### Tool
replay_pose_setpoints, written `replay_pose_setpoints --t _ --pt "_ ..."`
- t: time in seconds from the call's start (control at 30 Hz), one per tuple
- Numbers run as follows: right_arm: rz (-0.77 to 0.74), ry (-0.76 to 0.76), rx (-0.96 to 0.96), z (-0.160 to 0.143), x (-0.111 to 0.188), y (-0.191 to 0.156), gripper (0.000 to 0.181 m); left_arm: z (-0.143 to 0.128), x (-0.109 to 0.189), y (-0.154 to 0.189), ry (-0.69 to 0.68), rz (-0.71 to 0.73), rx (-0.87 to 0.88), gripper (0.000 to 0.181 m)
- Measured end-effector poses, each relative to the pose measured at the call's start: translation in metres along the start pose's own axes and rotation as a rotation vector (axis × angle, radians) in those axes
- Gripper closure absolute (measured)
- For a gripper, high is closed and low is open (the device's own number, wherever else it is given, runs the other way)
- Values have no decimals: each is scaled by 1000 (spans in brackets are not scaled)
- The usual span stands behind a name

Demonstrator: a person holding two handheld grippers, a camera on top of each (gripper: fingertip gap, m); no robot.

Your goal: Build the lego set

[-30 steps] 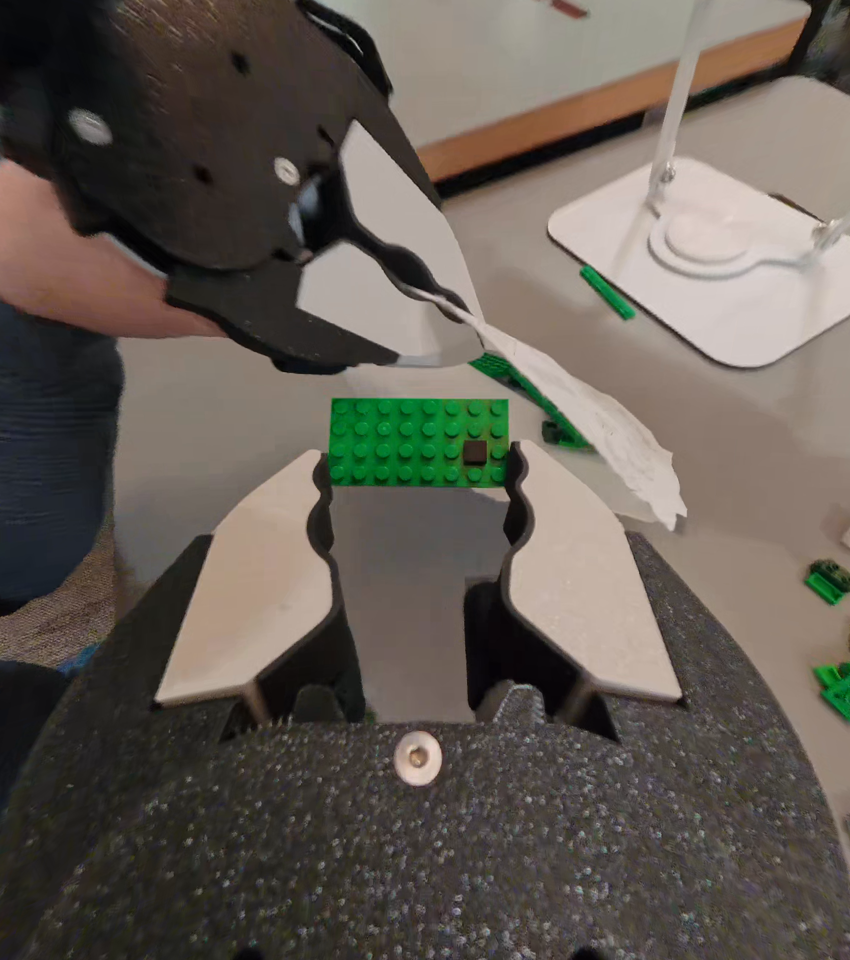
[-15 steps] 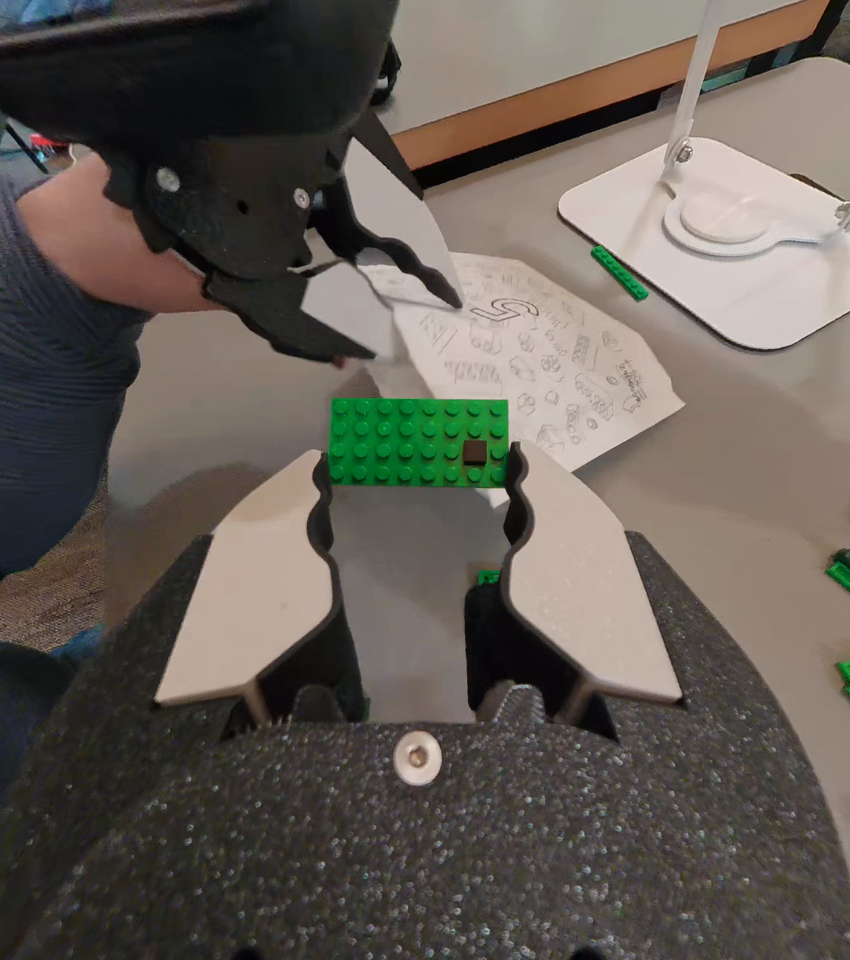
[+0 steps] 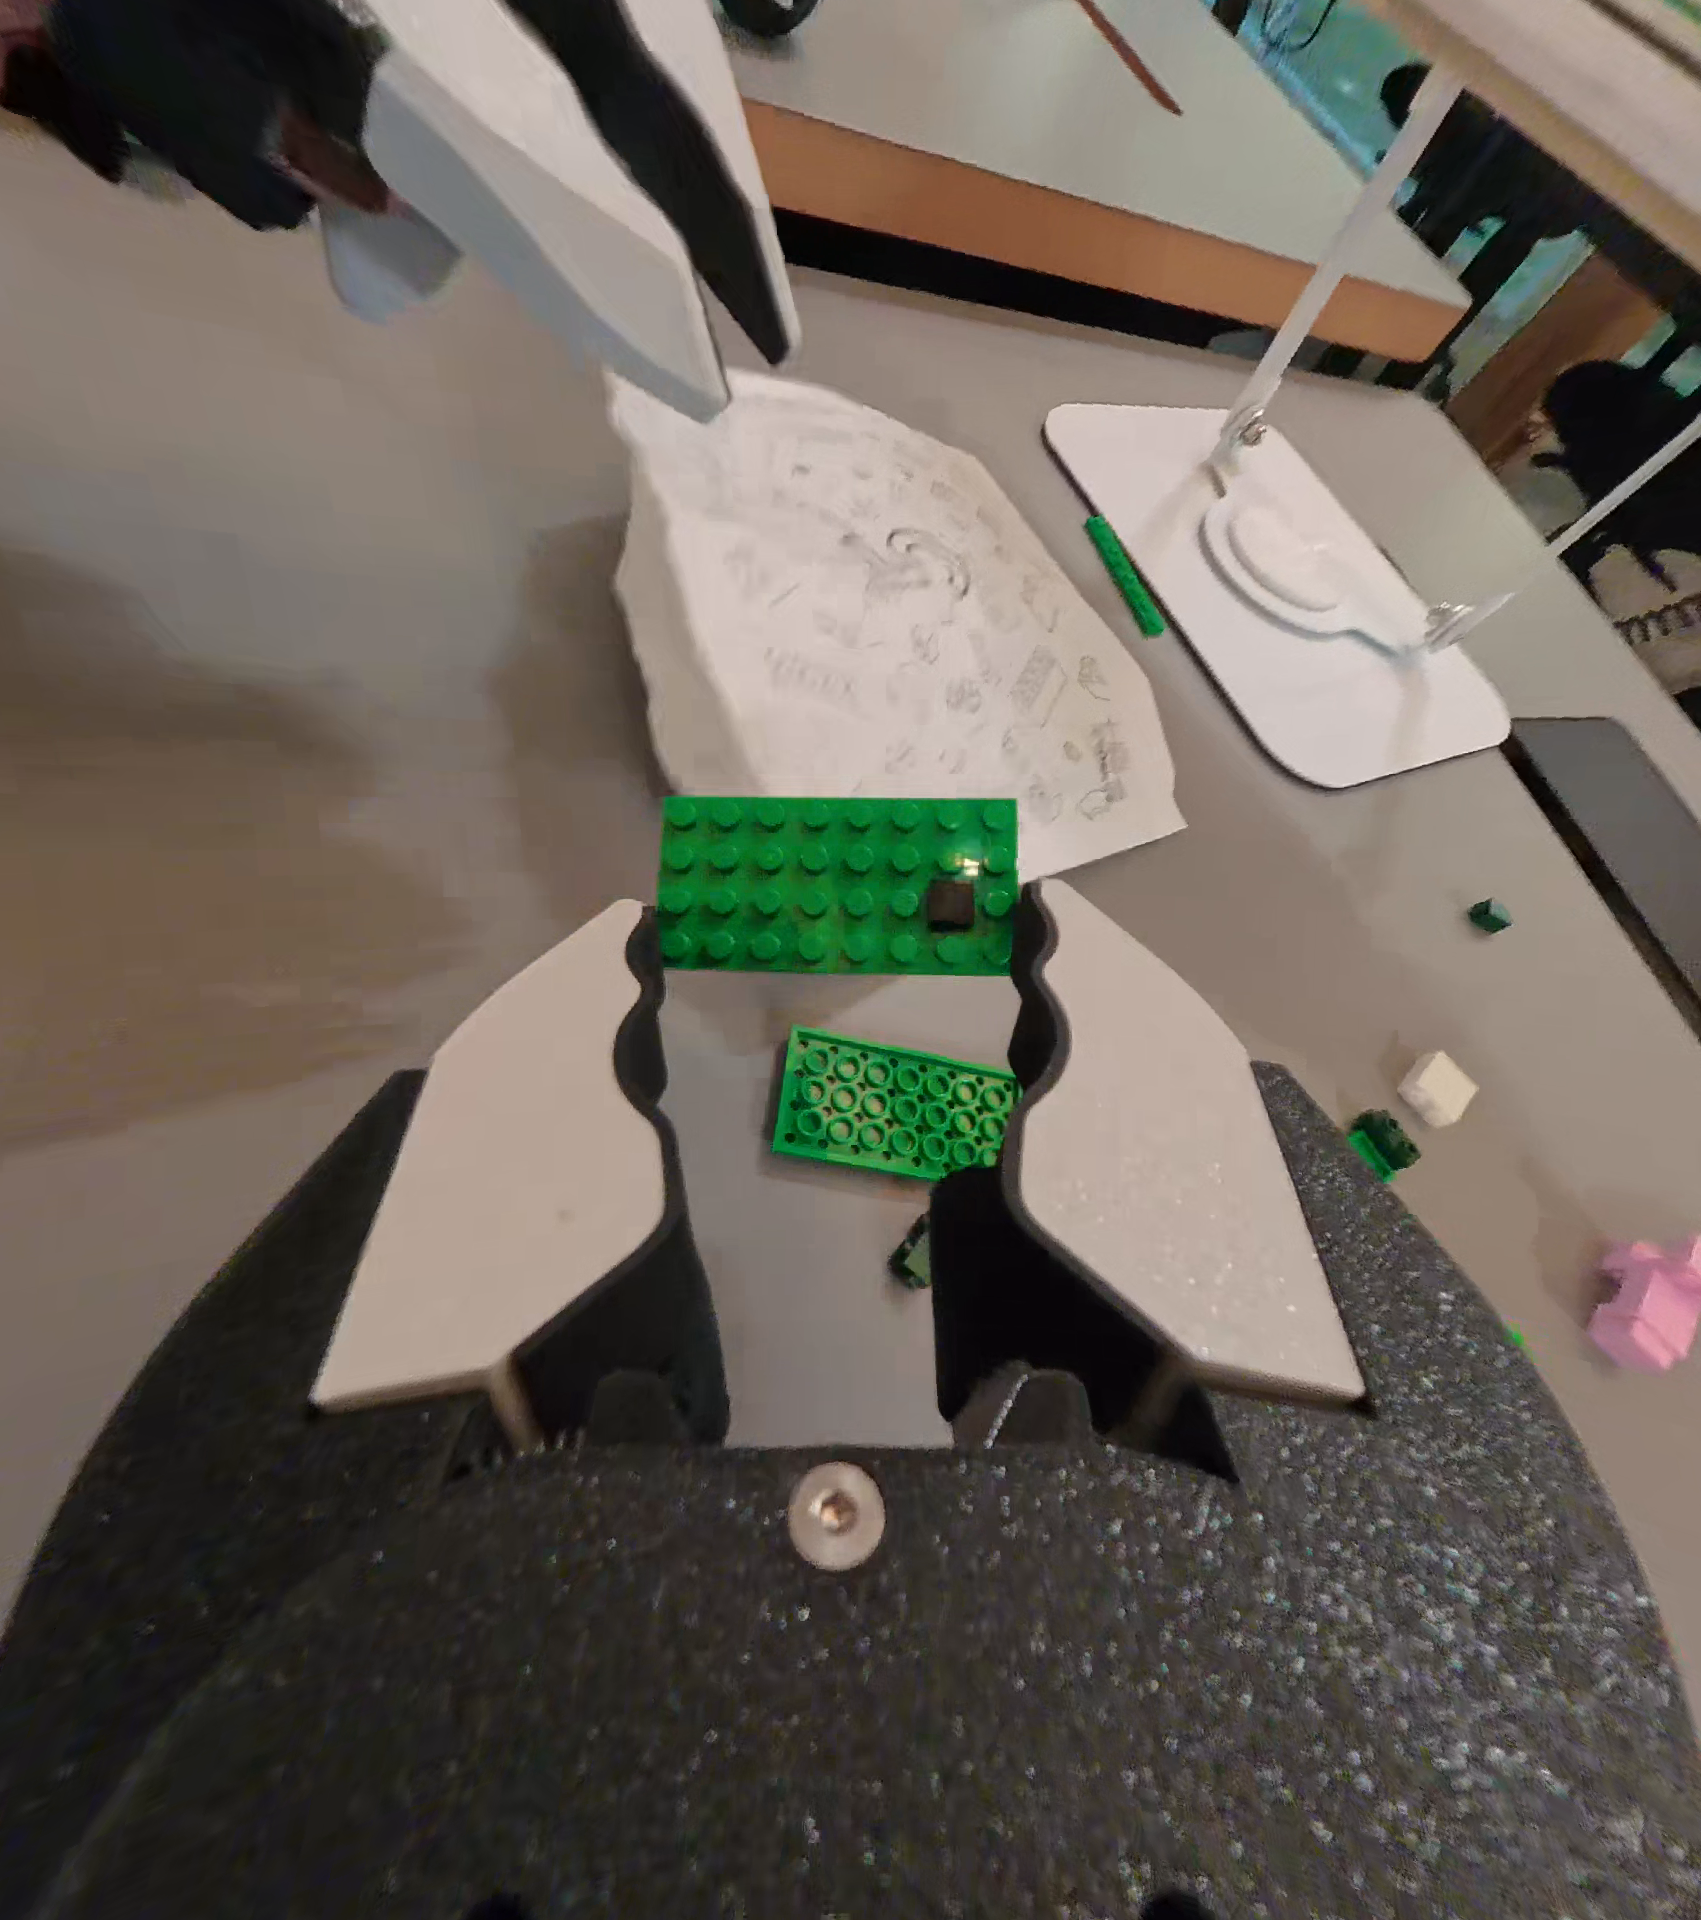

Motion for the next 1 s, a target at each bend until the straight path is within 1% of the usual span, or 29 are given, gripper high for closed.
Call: replay_pose_setpoints --t 0.03,0.07,0.1,0.17,0.2,0.27,0.33,0.43,0.47,0.57,0.6,0.63,0.67,0.73,0.77,0.8,0.87,0.93,1.0 --pt "-5 13 12 1 0 0 116 3 -5 5 13 -11 17 161" --pt "-9 25 27 1 0 0 116 1 -10 9 -6 -25 19 158" --pt "-10 38 47 2 1 0 116 -3 -16 14 -28 -48 32 151" --pt "-23 70 88 6 3 -1 116 -6 -30 35 -50 -163 104 140" --pt "-19 90 107 9 4 -3 116 -8 -37 46 -61 -220 138 137" --pt "-16 120 147 14 5 -7 116 -11 -49 55 -73 -254 165 137" --pt "-24 113 202 13 6 -7 116 -13 -55 63 -75 -309 200 141" --pt "6 124 240 14 6 -14 116 -14 -57 81 -75 -456 269 164" --pt "7 120 245 14 7 -15 116 -13 -58 83 -64 -472 283 169" --pt "7 150 251 16 10 -13 116 -9 -60 84 -9 -498 320 170" --pt "10 172 237 17 15 -11 124 -10 -62 80 -1 -462 320 176" --pt "36 196 208 19 20 -10 127 -12 -64 73 13 -416 287 177" --pt "59 222 156 21 25 -9 126 -11 -64 70 34 -401 269 177" --pt "69 286 12 27 34 1 124 -5 -62 70 72 -409 256 177" --pt "67 307 -56 29 36 5 124 -4 -63 69 79 -392 231 177" --pt "49 309 -101 30 37 10 127 -4 -65 68 75 -371 197 177" --pt "-2 279 -114 27 35 16 137 -5 -69 70 62 -351 140 177" --pt "-37 272 -107 27 33 16 146 -4 -73 73 61 -337 115 177" --pt "-42 254 -131 26 30 15 149 -3 -76 77 66 -338 113 177"
Point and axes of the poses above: each gripper's, where its closed fingertips meet, x back along the fingers, z out of its top, y = z × x across the jaws, the point moved 1 cm from there along x, back along the fingers, and after that the axes turned 11 degrees about y, right-handed, at the moved point
